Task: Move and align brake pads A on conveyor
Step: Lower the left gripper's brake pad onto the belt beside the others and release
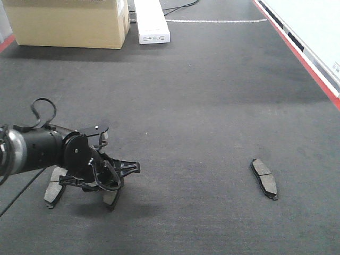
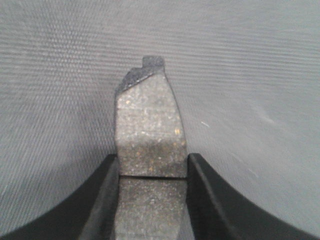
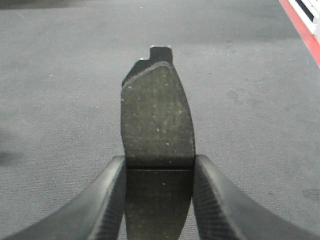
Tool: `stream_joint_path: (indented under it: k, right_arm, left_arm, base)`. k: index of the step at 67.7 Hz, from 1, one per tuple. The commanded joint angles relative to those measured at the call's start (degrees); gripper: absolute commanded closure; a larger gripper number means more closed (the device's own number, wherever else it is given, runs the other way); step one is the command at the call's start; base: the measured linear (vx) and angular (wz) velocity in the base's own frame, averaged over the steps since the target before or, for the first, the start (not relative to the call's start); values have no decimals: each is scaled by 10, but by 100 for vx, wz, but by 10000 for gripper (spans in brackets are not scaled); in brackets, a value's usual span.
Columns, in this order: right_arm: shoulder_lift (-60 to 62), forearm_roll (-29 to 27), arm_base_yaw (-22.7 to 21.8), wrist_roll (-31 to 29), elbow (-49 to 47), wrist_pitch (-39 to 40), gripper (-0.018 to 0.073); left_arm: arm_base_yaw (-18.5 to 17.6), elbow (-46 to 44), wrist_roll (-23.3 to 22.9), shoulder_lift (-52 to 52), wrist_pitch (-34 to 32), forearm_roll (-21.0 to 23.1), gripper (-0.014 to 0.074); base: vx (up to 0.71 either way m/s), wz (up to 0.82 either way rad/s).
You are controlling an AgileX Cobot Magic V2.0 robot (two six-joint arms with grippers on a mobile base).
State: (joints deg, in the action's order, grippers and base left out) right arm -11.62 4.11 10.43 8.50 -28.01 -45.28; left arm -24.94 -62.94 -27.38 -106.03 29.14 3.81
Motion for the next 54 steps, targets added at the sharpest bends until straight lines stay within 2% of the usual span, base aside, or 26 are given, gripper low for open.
stream_joint_path:
  k: [1, 16, 23, 38, 54]
  right_arm:
    - [-6, 6, -3, -5, -16, 54, 564]
    - [-6, 6, -3, -5, -16, 54, 564]
    - [-6, 6, -3, -5, -16, 54, 564]
    - [-6, 6, -3, -5, -16, 54, 564]
    - [-6, 6, -3, -5, -16, 54, 564]
  left_arm:
    - [-3, -19, -5, 14, -34, 4, 395]
    - [-2, -19, 15, 4, -36, 3, 169]
    - [-2, -19, 15, 4, -27, 2, 104]
    - [-3, -19, 15, 33, -10, -14, 93]
    - [-11, -19, 14, 136, 5, -68, 93]
  base:
    - [0, 0]
    - [0, 0]
    - [0, 0]
    - [0, 0]
    - [0, 0]
